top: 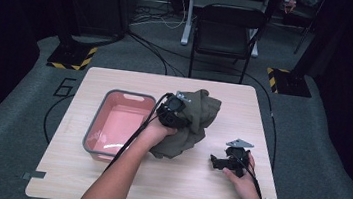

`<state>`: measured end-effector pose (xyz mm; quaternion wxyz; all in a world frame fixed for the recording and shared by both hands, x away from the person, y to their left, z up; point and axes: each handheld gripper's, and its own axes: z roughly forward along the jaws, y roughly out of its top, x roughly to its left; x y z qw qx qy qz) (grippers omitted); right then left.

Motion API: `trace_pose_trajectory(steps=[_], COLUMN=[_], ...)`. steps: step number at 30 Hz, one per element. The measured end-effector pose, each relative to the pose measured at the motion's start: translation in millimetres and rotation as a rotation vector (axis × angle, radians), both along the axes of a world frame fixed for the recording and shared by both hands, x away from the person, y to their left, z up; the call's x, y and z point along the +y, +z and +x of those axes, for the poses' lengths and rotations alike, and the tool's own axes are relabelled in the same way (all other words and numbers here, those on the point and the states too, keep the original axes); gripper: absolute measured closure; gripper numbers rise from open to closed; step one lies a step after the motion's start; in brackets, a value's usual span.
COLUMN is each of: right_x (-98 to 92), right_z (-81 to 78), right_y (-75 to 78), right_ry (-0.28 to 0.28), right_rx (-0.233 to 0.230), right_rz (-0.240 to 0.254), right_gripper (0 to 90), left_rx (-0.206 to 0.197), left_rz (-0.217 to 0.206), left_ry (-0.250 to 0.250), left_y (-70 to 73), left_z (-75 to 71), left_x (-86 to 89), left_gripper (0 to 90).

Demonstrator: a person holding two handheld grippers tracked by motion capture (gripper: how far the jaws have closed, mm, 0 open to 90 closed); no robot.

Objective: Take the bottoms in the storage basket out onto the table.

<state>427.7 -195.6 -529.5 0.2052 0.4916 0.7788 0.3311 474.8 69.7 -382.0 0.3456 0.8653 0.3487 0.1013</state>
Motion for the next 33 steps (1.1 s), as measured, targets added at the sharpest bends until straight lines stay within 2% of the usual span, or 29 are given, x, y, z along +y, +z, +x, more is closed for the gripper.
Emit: trace_pose_trajectory(steps=[9,17,18,24,33], right_x=[0.2,0.1,0.1,0.2,0.1], right_z=[0.0,0.1,0.1,0.0,0.0], right_y=[-0.2,-0.2,-0.2,-0.2,-0.3], right_ry=[-0.002,-0.001,-0.002,-0.003,-0.001], right_rx=[-0.002,-0.004,-0.004,-0.003,-0.004], right_rz=[0.0,-0.001,-0.001,0.0,-0.001], right_gripper=[0.0,0.0,0.0,0.0,0.0], left_rx=[0.018,0.032,0.033,0.049,0.052], left_rz=[-0.004,0.007,-0.003,-0.002,0.014], left_ry=[0.019,0.014,0.02,0.026,0.026], left_y=[-12.9,-19.7,-22.6,-31.3,-41.6], left_z=[1.2,2.6,2.4,2.8,2.8], left_x=[-5.3,-7.4,-9.3,-14.4,-18.2], left_gripper=[66.2,66.2,66.2,66.1,66.1])
